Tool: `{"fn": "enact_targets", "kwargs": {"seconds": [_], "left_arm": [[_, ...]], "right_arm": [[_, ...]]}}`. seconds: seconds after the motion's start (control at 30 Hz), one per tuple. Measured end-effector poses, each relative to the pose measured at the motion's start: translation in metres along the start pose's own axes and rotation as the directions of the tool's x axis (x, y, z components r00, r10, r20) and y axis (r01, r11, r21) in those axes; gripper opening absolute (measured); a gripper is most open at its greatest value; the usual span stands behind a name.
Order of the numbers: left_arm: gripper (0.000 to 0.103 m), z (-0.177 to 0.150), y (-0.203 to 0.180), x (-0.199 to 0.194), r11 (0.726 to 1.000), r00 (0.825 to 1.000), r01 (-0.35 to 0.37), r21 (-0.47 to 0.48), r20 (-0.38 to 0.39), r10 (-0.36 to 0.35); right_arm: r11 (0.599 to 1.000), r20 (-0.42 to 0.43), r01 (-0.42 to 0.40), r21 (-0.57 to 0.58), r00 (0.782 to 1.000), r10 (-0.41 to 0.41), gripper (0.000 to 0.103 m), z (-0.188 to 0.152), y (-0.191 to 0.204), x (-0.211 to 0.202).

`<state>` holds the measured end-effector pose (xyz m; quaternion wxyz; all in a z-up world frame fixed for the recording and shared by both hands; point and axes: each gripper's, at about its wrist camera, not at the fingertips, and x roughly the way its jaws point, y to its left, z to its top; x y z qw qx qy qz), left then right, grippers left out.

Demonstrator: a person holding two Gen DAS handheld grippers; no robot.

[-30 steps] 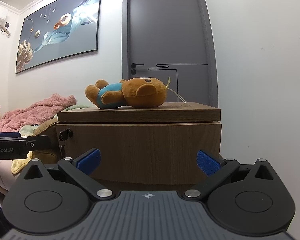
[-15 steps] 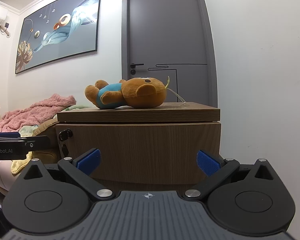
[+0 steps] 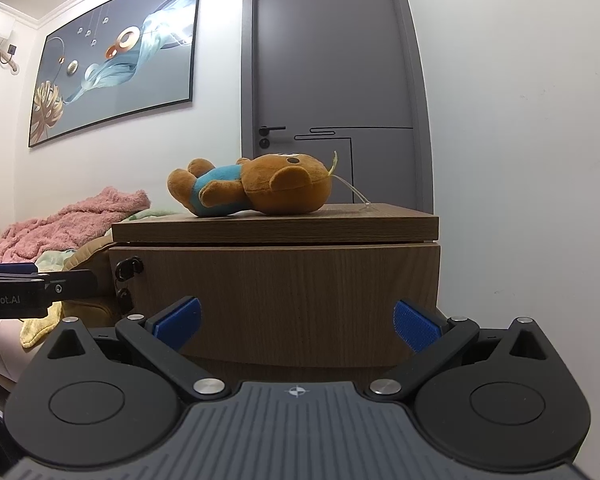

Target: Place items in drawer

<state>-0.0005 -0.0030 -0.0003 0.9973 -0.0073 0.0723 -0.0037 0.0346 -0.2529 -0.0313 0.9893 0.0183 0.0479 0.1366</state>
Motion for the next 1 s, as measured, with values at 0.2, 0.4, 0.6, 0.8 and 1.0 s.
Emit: {"fn": "enact_targets", "kwargs": {"seconds": [0.2,0.4,0.6,0.8,1.0], "left_arm": [[0.102,-0.0002,-0.0007,0.0001,1.0,1.0,-0.002,0.004,0.0,0.002],[0.102,-0.0002,0.0004,-0.0014,1.0,1.0,-0.002,0.002,0.005,0.002],[0.102,-0.0024,0.0006,-0.0026,1.0,1.0,-0.012,0.011,0.0,0.012],[0.102,-0.0035,-0.0006,-0.0032,1.0,1.0,-0.019,0.02,-0.005,0.019],[0.102,-0.0039,-0.0016,-0.002,0.999,1.0,-0.019,0.027,-0.01,0.019]], "right_arm": [[1.0,-0.002,0.001,0.001,1.0,-0.001,0.103,-0.001,0.0005,0.0002],[1.0,-0.005,0.006,-0.002,1.0,-0.006,0.103,-0.002,0.001,0.0021],[1.0,-0.001,0.01,-0.001,1.0,-0.01,0.103,-0.0028,0.001,0.0006],[1.0,0.003,0.016,-0.003,1.0,-0.016,0.103,-0.003,-0.0012,-0.0034],[1.0,0.006,0.023,-0.002,1.0,-0.023,0.103,-0.003,-0.0041,-0.0071]]}}
